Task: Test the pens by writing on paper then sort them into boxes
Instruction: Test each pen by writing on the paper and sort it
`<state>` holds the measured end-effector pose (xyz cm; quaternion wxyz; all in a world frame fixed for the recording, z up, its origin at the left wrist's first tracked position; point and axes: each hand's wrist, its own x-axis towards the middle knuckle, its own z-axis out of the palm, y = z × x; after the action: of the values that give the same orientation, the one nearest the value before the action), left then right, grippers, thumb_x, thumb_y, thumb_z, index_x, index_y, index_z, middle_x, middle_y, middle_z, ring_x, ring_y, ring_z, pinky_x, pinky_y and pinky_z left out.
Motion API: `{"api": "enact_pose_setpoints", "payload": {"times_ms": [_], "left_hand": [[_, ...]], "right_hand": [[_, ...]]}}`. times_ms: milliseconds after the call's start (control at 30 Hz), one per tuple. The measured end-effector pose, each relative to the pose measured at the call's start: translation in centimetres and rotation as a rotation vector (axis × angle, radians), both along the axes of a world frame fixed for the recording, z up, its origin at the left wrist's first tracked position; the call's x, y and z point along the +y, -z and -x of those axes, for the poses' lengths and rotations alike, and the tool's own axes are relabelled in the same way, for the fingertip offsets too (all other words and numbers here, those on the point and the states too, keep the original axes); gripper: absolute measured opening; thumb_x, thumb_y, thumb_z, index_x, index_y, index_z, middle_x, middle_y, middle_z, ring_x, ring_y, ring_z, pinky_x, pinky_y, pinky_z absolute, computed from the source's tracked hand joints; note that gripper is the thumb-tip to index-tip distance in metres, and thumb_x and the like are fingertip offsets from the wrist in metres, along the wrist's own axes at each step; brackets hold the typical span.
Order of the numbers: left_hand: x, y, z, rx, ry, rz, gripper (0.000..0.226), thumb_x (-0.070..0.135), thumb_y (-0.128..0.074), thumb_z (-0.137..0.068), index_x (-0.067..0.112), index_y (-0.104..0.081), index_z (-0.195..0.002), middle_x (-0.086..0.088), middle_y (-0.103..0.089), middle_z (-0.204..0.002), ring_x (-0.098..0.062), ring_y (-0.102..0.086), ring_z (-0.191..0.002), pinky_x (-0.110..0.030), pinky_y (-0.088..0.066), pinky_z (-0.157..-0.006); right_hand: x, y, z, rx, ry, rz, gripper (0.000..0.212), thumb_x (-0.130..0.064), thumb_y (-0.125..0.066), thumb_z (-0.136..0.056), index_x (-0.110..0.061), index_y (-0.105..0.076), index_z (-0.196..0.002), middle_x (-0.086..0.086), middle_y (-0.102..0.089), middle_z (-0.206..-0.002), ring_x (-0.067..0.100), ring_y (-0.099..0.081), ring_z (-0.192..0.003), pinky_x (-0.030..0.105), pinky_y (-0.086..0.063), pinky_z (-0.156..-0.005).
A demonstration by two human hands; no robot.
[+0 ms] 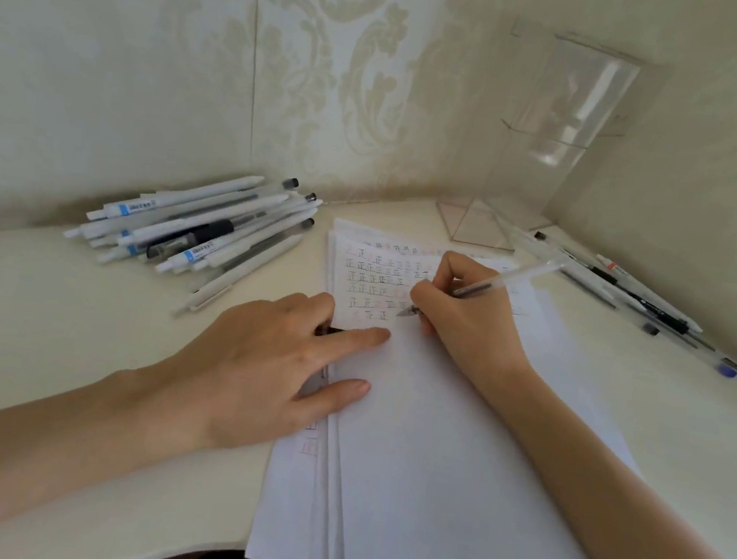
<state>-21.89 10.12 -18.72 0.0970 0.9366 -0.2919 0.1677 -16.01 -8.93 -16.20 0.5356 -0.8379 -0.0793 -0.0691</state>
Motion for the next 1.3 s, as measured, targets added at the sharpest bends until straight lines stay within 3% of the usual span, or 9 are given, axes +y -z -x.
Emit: {"api": "enact_pose_setpoints", "payload": {"times_ms": [500,733,1300], "left_hand": [[-0.06,-0.25,-0.01,0.046,-0.008,-0.012,0.050,0.058,-0.029,-0.087,0.035,-0.054,-0.125,0.009,-0.037,-0.081,-0.010,-0.044,-0.067,-0.027,-0.040,-0.047],[-0.08,-0.19,-0.03,0.041,-0.018,-0.022,0.049,0.057,-0.029,-0.088,0.035,-0.054,-0.124,0.011,-0.034,-0.080,-0.007,-0.039,-0.066,-0.017,-0.027,-0.047],[-0.21,-0.29,-0.01,0.070,-0.009,-0.008,0.050,0.058,-0.029,-0.087,0.035,-0.053,-0.125,0.009,-0.040,-0.082,-0.010,-0.046,-0.069,-0.024,-0.036,-0.049]], "right_hand": [[0.03,0.50,-0.51,-0.025,-0.019,0.074,0.019,-0.007,-0.056,-0.076,-0.004,-0.041,-0.065,0.006,-0.050,-0.049,0.007,-0.037,-0.043,0.018,-0.030,-0.043],[0.11,0.42,-0.57,-0.005,-0.005,0.060,0.017,-0.006,-0.056,-0.074,-0.007,-0.042,-0.064,0.007,-0.047,-0.048,0.007,-0.037,-0.043,0.019,-0.030,-0.043],[-0.03,0.43,-0.53,-0.003,-0.022,0.058,0.022,-0.008,-0.056,-0.074,-0.012,-0.040,-0.059,0.001,-0.051,-0.044,0.005,-0.040,-0.045,0.019,-0.032,-0.045]]}}
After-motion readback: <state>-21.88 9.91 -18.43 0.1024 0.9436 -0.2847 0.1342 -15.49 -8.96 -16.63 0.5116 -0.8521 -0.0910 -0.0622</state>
